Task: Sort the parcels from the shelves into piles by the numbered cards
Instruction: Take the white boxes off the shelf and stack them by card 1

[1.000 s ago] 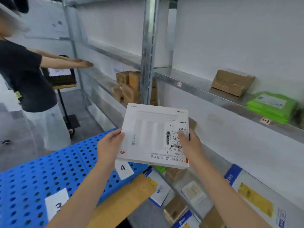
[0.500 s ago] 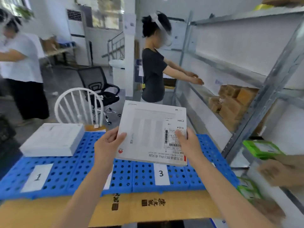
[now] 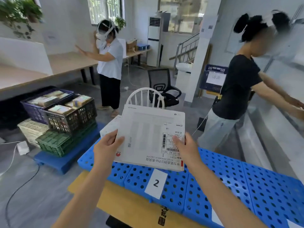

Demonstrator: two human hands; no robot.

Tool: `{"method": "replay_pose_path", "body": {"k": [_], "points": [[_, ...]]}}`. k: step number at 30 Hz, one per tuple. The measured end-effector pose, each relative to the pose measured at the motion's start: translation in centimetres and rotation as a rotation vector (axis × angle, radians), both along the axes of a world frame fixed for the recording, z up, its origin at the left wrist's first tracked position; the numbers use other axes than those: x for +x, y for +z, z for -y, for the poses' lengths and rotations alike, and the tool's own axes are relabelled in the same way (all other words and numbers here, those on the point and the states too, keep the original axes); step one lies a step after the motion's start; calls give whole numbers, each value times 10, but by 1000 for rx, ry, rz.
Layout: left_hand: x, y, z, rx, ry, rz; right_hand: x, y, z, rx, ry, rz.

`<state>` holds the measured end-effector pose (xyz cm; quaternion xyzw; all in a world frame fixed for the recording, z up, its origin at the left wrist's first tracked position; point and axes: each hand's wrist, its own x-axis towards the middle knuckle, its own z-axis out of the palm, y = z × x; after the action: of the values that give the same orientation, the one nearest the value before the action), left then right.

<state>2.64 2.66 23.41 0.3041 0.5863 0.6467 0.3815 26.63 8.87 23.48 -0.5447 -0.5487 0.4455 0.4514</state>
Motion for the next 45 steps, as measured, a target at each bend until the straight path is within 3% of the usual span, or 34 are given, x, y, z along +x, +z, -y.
{"method": "replay_pose_path", "body": {"k": [10, 19, 27, 35, 45], "points": [[-61, 5, -93, -79, 107, -90, -68, -26, -116, -65, 141, -69], [-106, -14, -164, -102, 105, -41, -113, -42, -186, -100, 142, -29], [-174, -43, -241, -125, -12, 24, -174, -46, -232, -106, 7, -32], [-223, -76, -296, -219, -146, -84, -224, -74, -252, -204, -166, -13], [-238, -122, -316, -372, -255, -9, -246, -110, -251, -355, -269, 156]]}}
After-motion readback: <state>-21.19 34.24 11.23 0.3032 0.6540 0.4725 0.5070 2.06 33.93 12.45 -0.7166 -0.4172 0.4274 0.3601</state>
